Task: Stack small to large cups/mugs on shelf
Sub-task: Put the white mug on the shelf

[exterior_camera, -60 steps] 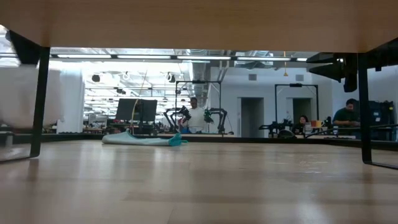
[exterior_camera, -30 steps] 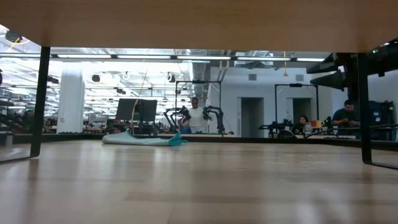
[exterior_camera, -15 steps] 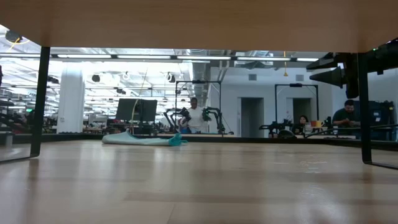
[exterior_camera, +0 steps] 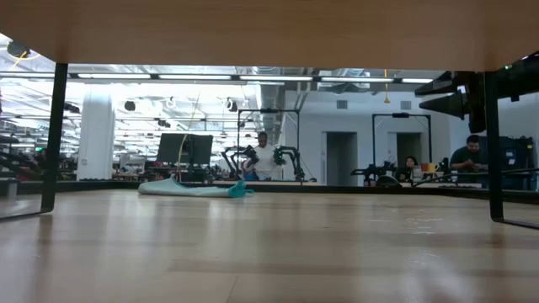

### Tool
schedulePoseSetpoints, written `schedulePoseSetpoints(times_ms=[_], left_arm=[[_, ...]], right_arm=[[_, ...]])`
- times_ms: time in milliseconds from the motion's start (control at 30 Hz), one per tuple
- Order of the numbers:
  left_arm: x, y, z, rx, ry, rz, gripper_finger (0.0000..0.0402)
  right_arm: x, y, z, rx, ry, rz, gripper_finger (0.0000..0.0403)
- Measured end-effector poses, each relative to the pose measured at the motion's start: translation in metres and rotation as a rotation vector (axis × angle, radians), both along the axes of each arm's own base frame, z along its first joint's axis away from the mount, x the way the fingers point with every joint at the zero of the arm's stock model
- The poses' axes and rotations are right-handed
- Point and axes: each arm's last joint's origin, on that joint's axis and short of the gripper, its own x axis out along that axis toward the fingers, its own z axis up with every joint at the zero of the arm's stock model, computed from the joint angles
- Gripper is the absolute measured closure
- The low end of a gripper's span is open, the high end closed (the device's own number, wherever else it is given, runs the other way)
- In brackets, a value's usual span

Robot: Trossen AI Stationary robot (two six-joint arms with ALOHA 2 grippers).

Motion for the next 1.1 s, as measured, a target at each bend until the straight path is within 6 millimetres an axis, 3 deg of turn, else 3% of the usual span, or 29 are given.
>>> schedulePoseSetpoints(times_ms=[300,533,1100], left_arm=[[0.01,-0.033,-0.013,-0.039,0.04,-0.057,0.0401],[0.019,-0.039,-0.018,-0.055,0.042,-0.005,0.0401],[0.041,-0.055,-0.04,-0.124,0.109,-0.08,0.0401]], right_arm=[[0.0,0.0,-0.002,-0.015,0.042,0.002,0.0216],[0.0,0.0,-0.005,0.003,0.065,0.003,0.0216],[0.0,0.0,-0.009,0.027,0.093,0.003,0.0217]])
